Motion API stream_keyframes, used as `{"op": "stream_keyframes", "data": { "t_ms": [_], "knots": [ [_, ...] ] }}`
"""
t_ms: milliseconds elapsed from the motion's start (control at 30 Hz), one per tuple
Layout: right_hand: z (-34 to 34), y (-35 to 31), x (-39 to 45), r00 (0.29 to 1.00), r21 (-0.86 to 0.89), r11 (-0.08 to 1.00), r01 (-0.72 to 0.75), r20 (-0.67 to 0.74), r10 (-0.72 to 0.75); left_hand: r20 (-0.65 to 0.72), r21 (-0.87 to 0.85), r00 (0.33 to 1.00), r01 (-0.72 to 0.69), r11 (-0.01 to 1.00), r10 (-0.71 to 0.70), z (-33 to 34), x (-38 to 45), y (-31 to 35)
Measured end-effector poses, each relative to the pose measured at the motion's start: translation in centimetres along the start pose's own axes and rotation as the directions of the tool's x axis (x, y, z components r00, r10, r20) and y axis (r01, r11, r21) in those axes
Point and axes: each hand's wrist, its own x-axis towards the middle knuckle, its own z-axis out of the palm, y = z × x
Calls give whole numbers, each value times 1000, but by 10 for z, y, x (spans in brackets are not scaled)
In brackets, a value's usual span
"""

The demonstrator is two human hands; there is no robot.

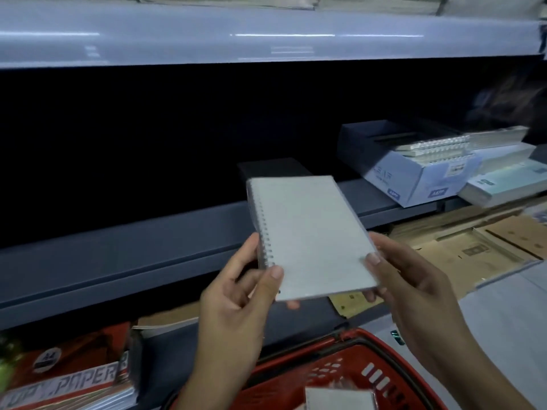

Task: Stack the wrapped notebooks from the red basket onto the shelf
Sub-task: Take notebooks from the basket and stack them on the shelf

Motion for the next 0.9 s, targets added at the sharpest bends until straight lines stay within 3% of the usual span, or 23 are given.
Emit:
{"op": "stream_keyframes", "data": {
  "t_ms": [133, 267, 367, 500, 567, 700, 900],
  "knots": [
    [10, -7, 57, 999, 6, 999, 31, 18, -31, -34, 36, 999, -34, 999, 35, 6, 49, 10],
    [24, -6, 125, 999, -103, 994, 38, -22, -40, -93, 109, 994, -40, 993, 50, 6, 102, 4],
    [32, 6, 161, 998, -238, 970, 51, -25, -58, -146, 209, 989, -6, 978, 37, 7, 136, -9],
    [35, 25, 183, 999, -554, 832, 36, -6, -48, -162, 324, 987, 34, 945, 20, 8, 159, -20],
    [28, 25, 173, 1000, -510, 860, 5, -18, -17, -145, 359, 989, 26, 933, 28, 5, 152, -20],
    [10, 21, 150, 986, -396, 918, 24, 162, 44, -22, 368, 996, -72, 927, 86, -4, 139, -28],
    [14, 30, 166, 997, -463, 884, 69, 51, -51, -2, 468, 984, -156, 870, 177, 7, 139, -37]
  ]
}}
